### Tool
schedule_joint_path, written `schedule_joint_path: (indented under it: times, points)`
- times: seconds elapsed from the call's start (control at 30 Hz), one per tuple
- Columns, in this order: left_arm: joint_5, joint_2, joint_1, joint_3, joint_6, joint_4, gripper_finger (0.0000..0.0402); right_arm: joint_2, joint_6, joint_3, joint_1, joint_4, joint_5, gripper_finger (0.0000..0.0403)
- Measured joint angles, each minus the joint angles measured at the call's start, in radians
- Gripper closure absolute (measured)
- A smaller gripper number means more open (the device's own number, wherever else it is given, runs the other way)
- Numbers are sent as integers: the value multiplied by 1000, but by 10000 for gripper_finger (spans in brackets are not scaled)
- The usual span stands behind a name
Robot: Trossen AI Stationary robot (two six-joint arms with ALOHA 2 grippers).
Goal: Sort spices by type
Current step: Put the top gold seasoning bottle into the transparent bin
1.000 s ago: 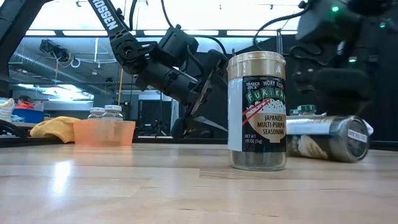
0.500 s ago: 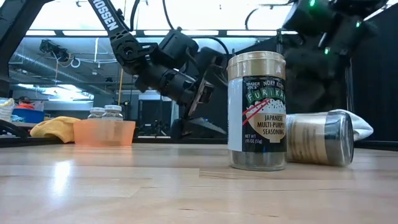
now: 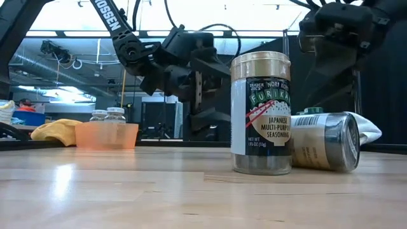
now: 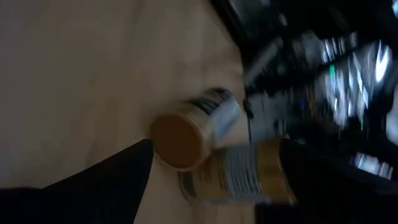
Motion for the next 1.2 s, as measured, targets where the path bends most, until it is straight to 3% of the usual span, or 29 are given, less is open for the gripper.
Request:
schedule_joint_path:
  times: [0.2,0.33,0.6,0.9,1.2]
  points:
    - [-37,0,-11,28,204,-1,46,0,-1,0,49,25,-11,189]
    - [-52,0,-10,46,228,0,46,12,-31,0,144,33,-72,189]
    - [-51,0,-10,47,285,-13,46,35,-7,0,291,43,-49,197]
    - [-54,0,-10,47,291,-10,46,220,28,0,295,100,-54,206]
    - [-62,0,-10,47,258,-14,46,343,4,0,203,218,-59,206]
